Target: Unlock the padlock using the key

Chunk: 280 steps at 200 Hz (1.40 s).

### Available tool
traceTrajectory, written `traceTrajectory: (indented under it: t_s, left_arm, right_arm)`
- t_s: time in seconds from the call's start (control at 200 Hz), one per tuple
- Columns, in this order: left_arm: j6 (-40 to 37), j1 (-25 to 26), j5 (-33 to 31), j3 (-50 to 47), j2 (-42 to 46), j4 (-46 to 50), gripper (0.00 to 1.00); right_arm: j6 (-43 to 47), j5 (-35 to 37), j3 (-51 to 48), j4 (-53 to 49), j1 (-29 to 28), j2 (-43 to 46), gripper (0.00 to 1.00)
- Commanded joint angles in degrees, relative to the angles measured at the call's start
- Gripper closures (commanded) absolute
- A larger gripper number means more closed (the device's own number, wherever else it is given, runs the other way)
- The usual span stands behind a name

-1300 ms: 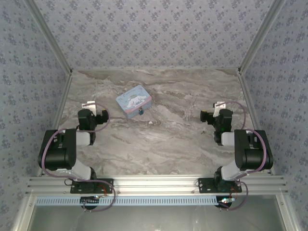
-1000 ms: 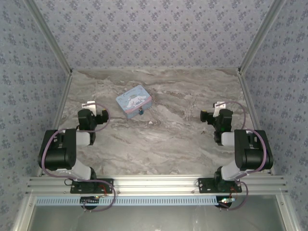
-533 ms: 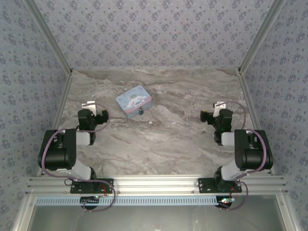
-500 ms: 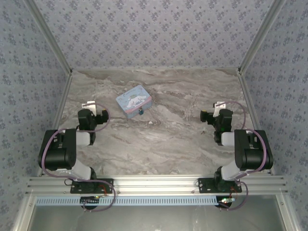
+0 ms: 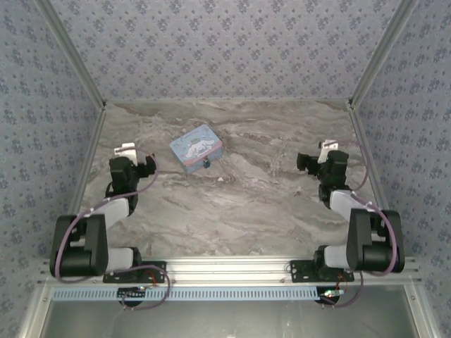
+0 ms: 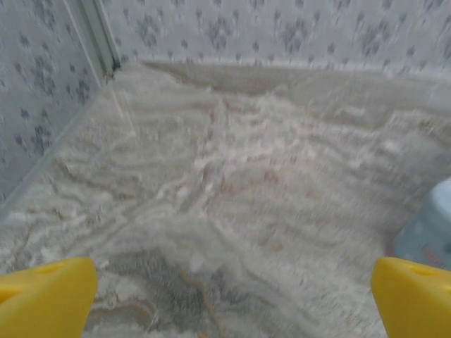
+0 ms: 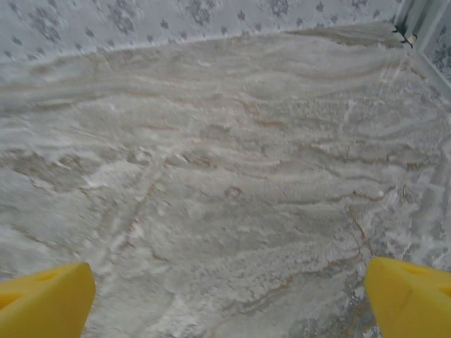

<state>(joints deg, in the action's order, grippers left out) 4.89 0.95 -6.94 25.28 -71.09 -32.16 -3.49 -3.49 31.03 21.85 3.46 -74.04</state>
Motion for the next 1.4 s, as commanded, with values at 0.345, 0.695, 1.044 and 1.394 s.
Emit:
traceTrajectory:
  t_s: [0.345,0.695,1.044,1.394]
  left_arm:
    - [32.1,8.7,15.2,7.8,15.7,32.1,0.01]
    - [35.1,21.2,11.8,5.5,13.7,25.1,0.01]
    - [36.1,22.3,10.4,6.7,11.2,24.5,0.01]
    - [34.8,22.4,9.8,7.0,11.2,26.1,0.01]
  right_arm:
    - [-18.9,-4.0,14.2,-60.3,-5.1,4.0,0.23]
    - [-17.3,-0.7,20.3,-65.0,-8.5,-7.4,0.54]
    - [-19.2,8.2,27.3,-67.1,-13.1,-19.3,0.68]
    - [-18.8,6.9,26.0,-65.4,-13.4,-22.5,0.73]
